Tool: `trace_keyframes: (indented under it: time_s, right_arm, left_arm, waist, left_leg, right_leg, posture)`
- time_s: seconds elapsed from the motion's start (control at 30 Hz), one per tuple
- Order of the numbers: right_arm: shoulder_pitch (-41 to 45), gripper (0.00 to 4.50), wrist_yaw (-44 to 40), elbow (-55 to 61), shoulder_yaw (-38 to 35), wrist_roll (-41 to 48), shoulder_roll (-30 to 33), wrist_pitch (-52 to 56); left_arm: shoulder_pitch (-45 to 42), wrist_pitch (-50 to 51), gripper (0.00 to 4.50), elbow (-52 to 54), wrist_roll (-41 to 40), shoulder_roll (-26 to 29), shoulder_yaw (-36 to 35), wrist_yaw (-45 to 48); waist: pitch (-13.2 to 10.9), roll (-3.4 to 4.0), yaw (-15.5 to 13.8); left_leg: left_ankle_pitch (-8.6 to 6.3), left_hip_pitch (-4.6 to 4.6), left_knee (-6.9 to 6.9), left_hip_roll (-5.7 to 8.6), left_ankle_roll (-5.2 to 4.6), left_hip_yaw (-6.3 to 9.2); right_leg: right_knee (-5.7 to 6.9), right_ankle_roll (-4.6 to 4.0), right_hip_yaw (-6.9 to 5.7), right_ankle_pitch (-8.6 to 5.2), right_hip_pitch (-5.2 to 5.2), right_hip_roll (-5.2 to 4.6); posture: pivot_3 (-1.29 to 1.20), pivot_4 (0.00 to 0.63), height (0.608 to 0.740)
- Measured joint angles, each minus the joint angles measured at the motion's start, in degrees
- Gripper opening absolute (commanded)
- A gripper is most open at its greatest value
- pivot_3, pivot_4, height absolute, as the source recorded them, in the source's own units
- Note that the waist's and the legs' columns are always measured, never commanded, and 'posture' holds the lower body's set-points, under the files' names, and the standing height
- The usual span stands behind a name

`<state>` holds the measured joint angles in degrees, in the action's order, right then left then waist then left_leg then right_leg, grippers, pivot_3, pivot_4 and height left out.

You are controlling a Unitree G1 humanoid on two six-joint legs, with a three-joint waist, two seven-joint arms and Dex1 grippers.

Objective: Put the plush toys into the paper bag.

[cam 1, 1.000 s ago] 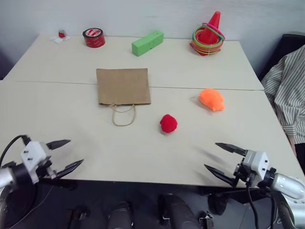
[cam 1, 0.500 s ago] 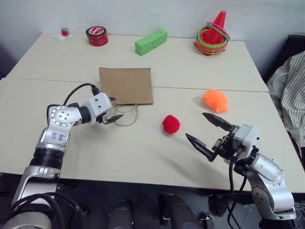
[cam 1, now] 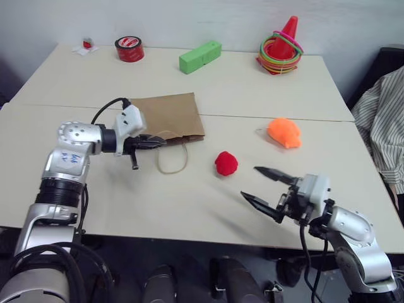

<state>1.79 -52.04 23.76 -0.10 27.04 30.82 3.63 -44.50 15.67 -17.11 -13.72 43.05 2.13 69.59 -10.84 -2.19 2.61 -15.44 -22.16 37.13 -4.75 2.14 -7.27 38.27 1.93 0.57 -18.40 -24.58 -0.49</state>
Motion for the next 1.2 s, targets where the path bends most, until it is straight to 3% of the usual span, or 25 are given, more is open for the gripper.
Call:
trace_keyframes:
  time_s: [0.13,0.23,0.4,0.63,0.93,1.2]
  right_arm:
    - [10.15,1.04,-0.21,-4.4,7.53,-3.01,-3.69,2.75]
    - [16.87,0.06,0.49,-11.08,13.29,-6.48,-9.9,2.79]
    - [26.26,0.06,3.48,-23.4,19.91,-13.3,-19.29,2.74]
    - [34.4,0.06,12.3,-39.52,21.42,-21.35,-28.64,0.84]
    - [38.05,0.06,20.41,-52.68,22.53,-30.79,-31.0,-1.1]
    - [35.44,0.06,13.53,-48.49,24.93,-31.66,-28.57,-1.71]
  left_arm:
    - [3.03,11.49,0.0,11.05,-8.4,2.6,-4.83,0.98]
    - [5.17,19.93,0.0,17.08,-14.44,2.84,-8.29,-1.13]
    - [6.59,29.21,0.0,23.78,-21.91,3.44,-12.49,-4.25]
    - [9.42,37.47,0.0,30.63,-30.02,3.88,-15.11,-7.68]
    - [8.45,43.19,0.0,30.76,-39.28,3.53,-20.95,-13.16]
    - [9.15,39.73,0.0,25.06,-38.28,3.25,-21.95,-15.11]
  waist:
    - [0.0,0.02,0.57]
    - [-0.01,0.0,0.63]
    - [-0.02,0.0,0.71]
    - [0.0,-0.03,0.93]
    - [0.0,-0.03,1.17]
    - [0.01,-0.04,2.07]
  left_leg:
    - [0.03,0.1,0.06,-0.01,0.05,0.16]
    - [0.03,0.06,0.08,-0.01,0.06,0.26]
    - [0.11,0.04,0.08,-0.06,0.19,0.29]
    - [0.11,0.02,0.07,-0.11,0.2,0.29]
    - [0.11,0.04,0.06,-0.1,0.23,0.32]
    - [0.11,0.04,0.02,-0.11,0.27,0.34]
  right_leg:
    - [0.34,-0.07,0.0,-0.16,0.01,-0.04]
    - [0.46,-0.13,-0.03,-0.19,-0.02,-0.02]
    - [0.5,-0.14,-0.04,-0.2,-0.06,-0.07]
    - [0.51,-0.15,-0.03,-0.2,-0.08,-0.1]
    - [0.53,-0.17,-0.03,-0.21,-0.08,-0.09]
    - [0.51,-0.17,-0.07,-0.21,-0.06,-0.1]
  posture:
    - [0.0,0.15,0.74]
    - [0.0,0.15,0.74]
    - [0.0,0.15,0.74]
    - [0.0,0.15,0.74]
    - [0.0,0.15,0.74]
    - [0.0,0.15,0.74]
